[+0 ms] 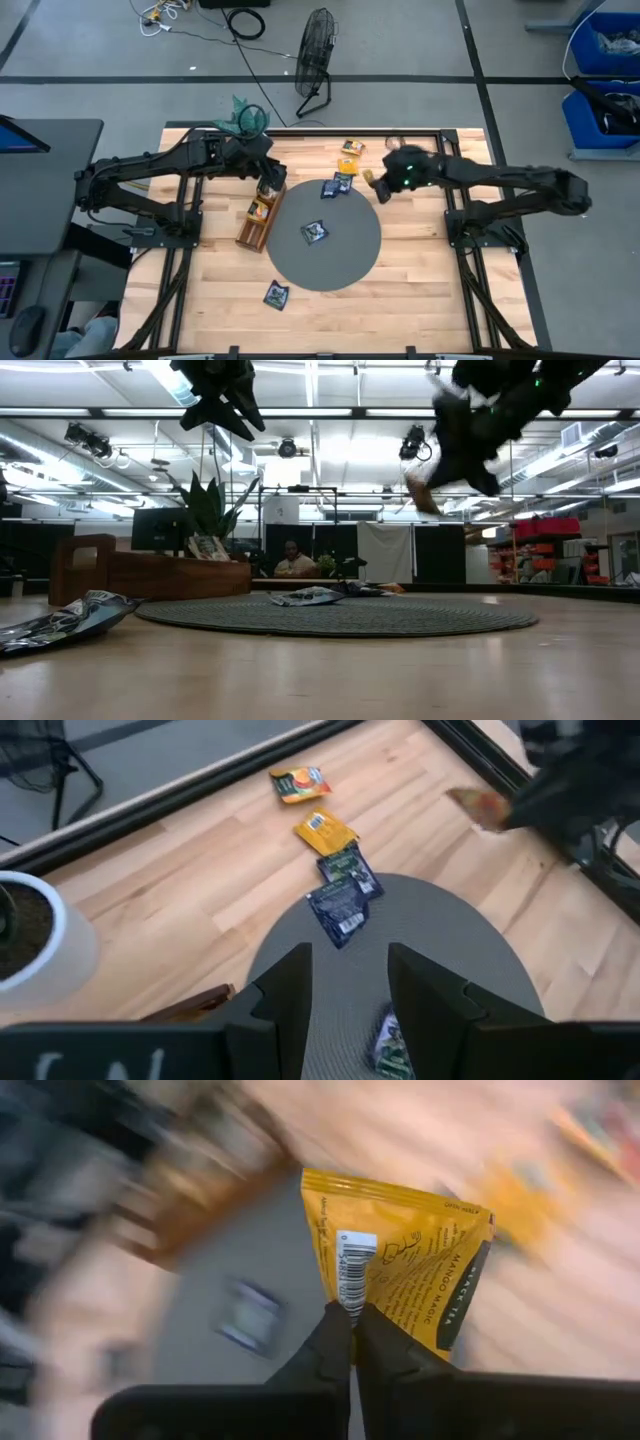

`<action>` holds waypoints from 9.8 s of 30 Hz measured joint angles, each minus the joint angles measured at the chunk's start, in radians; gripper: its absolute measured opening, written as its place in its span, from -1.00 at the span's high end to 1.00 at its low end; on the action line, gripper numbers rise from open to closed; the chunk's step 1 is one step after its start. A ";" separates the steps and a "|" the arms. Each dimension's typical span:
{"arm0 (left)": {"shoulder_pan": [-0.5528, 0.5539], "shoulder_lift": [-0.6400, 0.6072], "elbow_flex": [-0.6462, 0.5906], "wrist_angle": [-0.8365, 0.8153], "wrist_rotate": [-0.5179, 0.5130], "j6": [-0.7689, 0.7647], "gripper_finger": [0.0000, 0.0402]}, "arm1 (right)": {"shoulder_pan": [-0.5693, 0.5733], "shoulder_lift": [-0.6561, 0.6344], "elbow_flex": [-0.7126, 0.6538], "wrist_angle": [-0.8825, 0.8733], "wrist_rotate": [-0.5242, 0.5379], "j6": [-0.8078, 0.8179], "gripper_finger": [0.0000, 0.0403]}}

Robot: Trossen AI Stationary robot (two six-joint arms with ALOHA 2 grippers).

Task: Pick & Place Tea
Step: Put the yellow tea bag into the middle section of the wooden organizer

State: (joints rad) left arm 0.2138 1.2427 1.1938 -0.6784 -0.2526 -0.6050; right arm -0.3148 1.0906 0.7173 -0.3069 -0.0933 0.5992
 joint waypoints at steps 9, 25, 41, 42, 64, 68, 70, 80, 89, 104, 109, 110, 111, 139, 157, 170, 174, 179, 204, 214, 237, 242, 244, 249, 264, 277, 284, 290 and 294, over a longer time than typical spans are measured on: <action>0.000 0.000 0.000 0.114 0.031 -0.011 0.31 | 0.001 -0.086 0.002 0.456 -0.159 0.063 1.00; 0.000 0.000 0.000 0.634 0.319 -0.079 0.31 | 0.053 -0.082 0.002 0.974 -0.377 0.255 1.00; 0.000 0.087 0.000 0.924 0.392 -0.357 0.31 | 0.107 0.118 0.003 1.362 -0.289 0.243 1.00; 0.000 0.102 0.000 0.946 0.393 -0.369 0.31 | 0.110 0.135 0.003 1.390 -0.288 0.255 1.00; -0.006 0.232 0.000 1.273 0.488 -0.459 0.31 | 0.126 0.207 0.003 1.551 -0.281 0.288 1.00; -0.013 0.232 0.000 1.273 0.488 -0.459 0.31 | 0.126 0.207 0.003 1.533 -0.281 0.291 1.00; -0.018 0.234 0.000 1.272 0.488 -0.459 0.31 | 0.126 0.207 0.003 1.519 -0.281 0.291 1.00; -0.027 0.253 0.001 1.271 0.503 -0.453 0.38 | 0.126 0.207 0.003 1.494 -0.263 0.283 1.00; -0.027 0.253 0.001 1.273 0.511 -0.406 0.96 | 0.126 0.206 0.003 1.465 -0.234 0.279 0.99; 0.026 0.152 0.000 1.066 0.542 -0.322 0.99 | 0.126 0.135 0.002 1.442 -0.311 0.335 0.42; 0.050 0.026 0.001 0.693 0.506 -0.228 0.99 | 0.126 0.072 0.002 1.269 -0.315 0.302 0.35; 0.055 0.002 0.001 0.606 0.496 -0.219 0.99 | 0.126 0.060 0.002 1.213 -0.305 0.286 0.34; 0.056 -0.019 0.001 0.528 0.483 -0.209 0.99 | 0.126 0.050 0.002 1.156 -0.296 0.271 0.34; -0.143 -0.063 -0.348 -0.217 0.059 -0.542 1.00 | 0.127 0.033 0.002 0.831 -0.139 0.159 0.43; -0.162 -0.008 -0.483 -0.036 0.026 -0.614 0.99 | 0.127 0.033 0.002 0.819 -0.104 0.159 0.43; -0.161 0.027 -0.483 0.077 0.060 -0.606 0.91 | 0.127 0.033 0.002 0.788 -0.105 0.172 0.43; -0.162 0.017 -0.479 0.066 0.083 -0.610 0.80 | 0.124 0.033 0.002 0.736 -0.095 0.170 0.43; -0.167 -0.003 -0.464 0.052 0.085 -0.580 0.63 | 0.122 0.033 0.002 0.677 -0.060 0.178 0.43; -0.164 -0.311 -0.457 0.054 -0.016 -0.553 -0.09 | -0.239 0.262 0.355 -0.017 0.139 0.132 0.42; -0.166 -0.314 -0.457 0.160 -0.099 -0.550 -0.09 | -0.372 0.585 0.519 -0.217 0.031 0.243 -0.06; -0.168 -0.314 -0.457 0.314 -0.102 -0.481 -0.09 | -0.461 0.818 0.521 -0.139 -0.029 0.436 -0.01; -0.168 -0.313 -0.457 0.314 -0.102 -0.481 -0.09 | -0.463 0.851 0.521 -0.118 -0.031 0.436 -0.01; -0.168 -0.313 -0.457 0.314 -0.102 -0.481 -0.09 | -0.463 0.861 0.521 -0.105 -0.030 0.436 -0.01; -0.168 -0.313 -0.457 0.314 -0.102 -0.481 -0.09 | -0.464 0.887 0.520 -0.092 -0.030 0.436 0.01; -0.167 -0.313 -0.458 0.314 -0.102 -0.482 -0.09 | -0.448 0.874 0.520 -0.097 -0.022 0.305 0.94; -0.147 -0.313 -0.458 0.479 -0.170 -0.460 -0.09 | -0.306 0.636 0.519 -0.068 0.013 0.213 0.97; -0.088 -0.313 -0.459 0.609 -0.136 -0.420 -0.09 | -0.113 0.480 0.520 0.082 0.028 0.256 0.97; -0.050 -0.297 -0.459 0.774 -0.053 -0.305 -0.09 | 0.023 0.457 0.520 0.184 0.032 0.307 0.98; -0.026 -0.272 -0.458 0.805 -0.008 -0.317 -0.09 | 0.085 0.458 0.520 0.198 0.069 0.303 0.98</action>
State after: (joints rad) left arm 0.1873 0.9704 0.7362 0.1267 -0.2611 -0.9222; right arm -0.2295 1.5490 1.2377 -0.1084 -0.0246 0.9020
